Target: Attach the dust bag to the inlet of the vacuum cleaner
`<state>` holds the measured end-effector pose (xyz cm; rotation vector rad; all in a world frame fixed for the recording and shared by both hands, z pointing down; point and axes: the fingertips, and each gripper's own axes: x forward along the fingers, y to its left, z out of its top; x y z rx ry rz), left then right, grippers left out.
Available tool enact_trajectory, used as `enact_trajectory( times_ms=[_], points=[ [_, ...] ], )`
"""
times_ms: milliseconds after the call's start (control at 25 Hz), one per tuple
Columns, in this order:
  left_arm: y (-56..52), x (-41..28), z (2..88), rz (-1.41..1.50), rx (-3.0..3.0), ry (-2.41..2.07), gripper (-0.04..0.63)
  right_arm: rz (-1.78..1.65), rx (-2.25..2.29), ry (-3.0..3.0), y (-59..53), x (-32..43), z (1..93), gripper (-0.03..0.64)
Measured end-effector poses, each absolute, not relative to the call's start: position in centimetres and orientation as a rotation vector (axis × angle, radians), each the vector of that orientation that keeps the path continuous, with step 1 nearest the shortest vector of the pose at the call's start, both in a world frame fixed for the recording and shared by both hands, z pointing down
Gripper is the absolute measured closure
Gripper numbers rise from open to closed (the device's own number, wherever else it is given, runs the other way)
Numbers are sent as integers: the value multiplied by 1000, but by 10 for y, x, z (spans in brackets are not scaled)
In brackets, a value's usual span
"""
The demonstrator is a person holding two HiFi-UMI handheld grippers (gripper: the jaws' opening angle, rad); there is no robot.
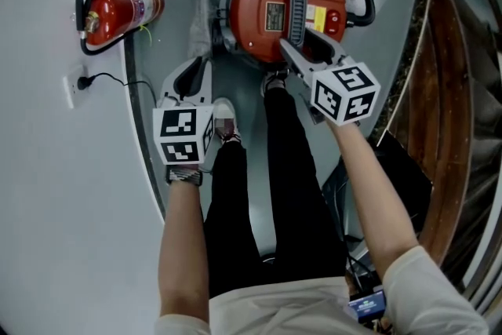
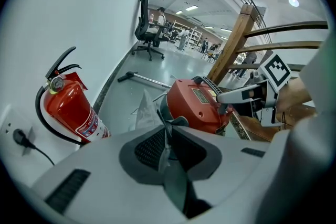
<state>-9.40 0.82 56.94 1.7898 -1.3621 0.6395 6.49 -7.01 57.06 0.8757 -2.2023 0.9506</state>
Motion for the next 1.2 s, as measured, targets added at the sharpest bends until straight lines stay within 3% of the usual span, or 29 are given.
enact_trajectory(
  times_ms=[440, 800, 1200],
  points=[
    [5, -87, 519, 628, 1853, -1356, 581, 844, 855, -2187, -61, 78, 527, 412],
    [1, -95, 452, 720, 1941, -1342, 594, 747, 845, -2288, -59, 57, 443, 549],
    [5, -96, 341, 680, 2047, -1389, 594, 563, 856, -2346, -49, 51, 332, 585]
  ],
)
